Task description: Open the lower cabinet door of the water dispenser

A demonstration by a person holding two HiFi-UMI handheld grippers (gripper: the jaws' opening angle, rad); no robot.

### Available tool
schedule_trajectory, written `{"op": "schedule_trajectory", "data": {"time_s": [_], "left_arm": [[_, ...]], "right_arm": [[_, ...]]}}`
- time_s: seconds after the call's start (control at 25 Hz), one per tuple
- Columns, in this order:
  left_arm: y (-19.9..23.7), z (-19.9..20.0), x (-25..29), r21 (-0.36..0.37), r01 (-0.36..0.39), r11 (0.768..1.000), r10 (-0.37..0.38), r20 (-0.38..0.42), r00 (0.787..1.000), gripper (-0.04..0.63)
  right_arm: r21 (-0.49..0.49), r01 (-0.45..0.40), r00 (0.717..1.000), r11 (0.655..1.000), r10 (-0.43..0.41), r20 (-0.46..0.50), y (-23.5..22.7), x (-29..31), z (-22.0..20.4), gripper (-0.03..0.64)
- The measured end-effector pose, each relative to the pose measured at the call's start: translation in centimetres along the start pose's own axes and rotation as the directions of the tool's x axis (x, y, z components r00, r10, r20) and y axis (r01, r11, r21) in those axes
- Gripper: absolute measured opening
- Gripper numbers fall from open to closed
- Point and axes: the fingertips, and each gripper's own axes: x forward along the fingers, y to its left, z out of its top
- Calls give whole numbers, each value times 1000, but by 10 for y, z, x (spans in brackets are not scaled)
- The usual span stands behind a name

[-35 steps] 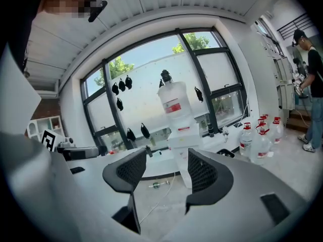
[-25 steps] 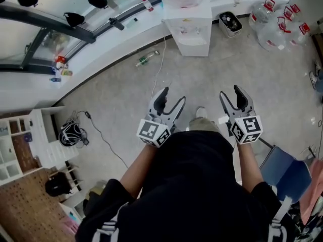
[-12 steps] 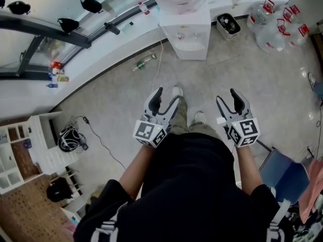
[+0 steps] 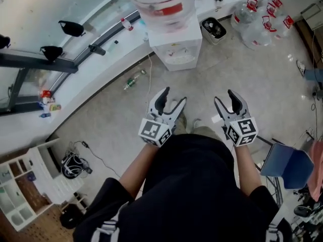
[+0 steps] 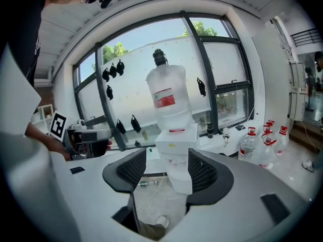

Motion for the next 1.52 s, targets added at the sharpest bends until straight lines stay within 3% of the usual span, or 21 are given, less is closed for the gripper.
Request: {"op": "schedule_trajectory", "data": {"time_s": [0.28, 0.48, 0.64, 0.76, 1.0, 1.16, 1.52], "left_arm": [[37, -8, 27, -22, 140, 990, -141, -56, 988, 279], [49, -13, 51, 13, 225, 974, -223, -99, 970, 279], [54, -11, 60, 21, 181, 983, -179, -86, 980, 279], [47, -25, 76, 44, 143, 989, -138, -90, 986, 279], [26, -100, 103, 82, 57, 995, -44, -148, 988, 279], [23, -138, 132, 63, -1, 998, 8, -114, 993, 279], [73, -263, 199, 54, -30, 998, 36, -108, 993, 279]], "right_arm": [[48, 118, 993, 992, -116, -32, -2, 50, 1, 229], [73, 119, 992, 990, -116, -47, 5, 78, -13, 229], [-32, 71, 995, 997, -73, -70, -2, 84, -25, 229], [-23, 35, 996, 999, -37, -75, -31, 87, -47, 229], [-29, -28, 994, 999, 25, -107, -79, 101, -121, 230], [-39, -61, 990, 997, 56, -129, -109, 130, -173, 230], [26, -58, 996, 998, 60, -61, -173, 234, -285, 230]]}}
